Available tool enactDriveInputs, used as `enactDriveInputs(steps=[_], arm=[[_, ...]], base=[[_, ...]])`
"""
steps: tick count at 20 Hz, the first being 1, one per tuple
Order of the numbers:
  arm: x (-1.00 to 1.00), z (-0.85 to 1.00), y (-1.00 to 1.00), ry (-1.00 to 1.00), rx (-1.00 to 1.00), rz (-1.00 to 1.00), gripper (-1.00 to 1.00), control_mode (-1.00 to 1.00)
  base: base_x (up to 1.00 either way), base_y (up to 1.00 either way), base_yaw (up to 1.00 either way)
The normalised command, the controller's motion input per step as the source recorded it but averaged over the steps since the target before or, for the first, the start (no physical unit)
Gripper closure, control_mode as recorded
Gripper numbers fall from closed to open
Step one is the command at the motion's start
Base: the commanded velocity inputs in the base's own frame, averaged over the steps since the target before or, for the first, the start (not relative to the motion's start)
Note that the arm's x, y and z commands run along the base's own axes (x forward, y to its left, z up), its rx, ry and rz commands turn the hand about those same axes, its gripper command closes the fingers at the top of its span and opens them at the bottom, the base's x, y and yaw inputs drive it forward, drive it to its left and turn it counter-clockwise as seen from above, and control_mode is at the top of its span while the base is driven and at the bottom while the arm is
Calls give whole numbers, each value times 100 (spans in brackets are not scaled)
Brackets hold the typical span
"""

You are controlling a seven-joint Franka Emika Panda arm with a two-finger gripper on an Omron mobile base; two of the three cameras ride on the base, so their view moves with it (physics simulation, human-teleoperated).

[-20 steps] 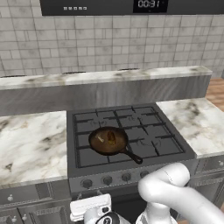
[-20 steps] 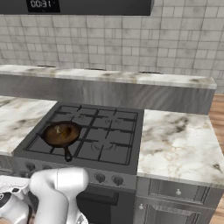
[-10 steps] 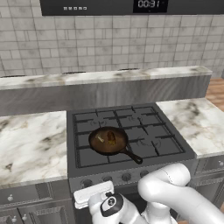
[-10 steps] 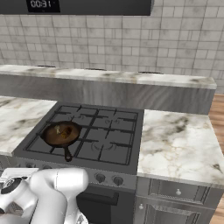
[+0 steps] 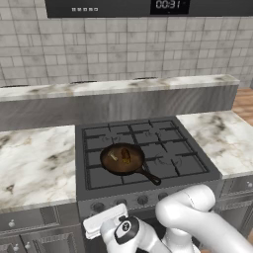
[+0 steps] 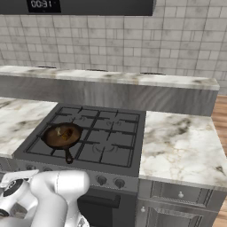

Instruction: Put the sweet potato and mushroom in the pan. Then turn on the front left burner and set the heat to medium.

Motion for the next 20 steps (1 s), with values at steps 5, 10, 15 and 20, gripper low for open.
enactDriveInputs(steps=[5, 10, 15, 20], arm=[[0, -38, 0, 0, 6, 1, -100, -100], [0, -21, 0, -1, 12, 0, -100, -100], [0, 0, 0, 0, 19, 0, -100, -100], [0, -1, -6, 0, 25, 0, -100, -100]], base=[[0, 0, 0], [0, 0, 0], [0, 0, 0], [0, 0, 0]])
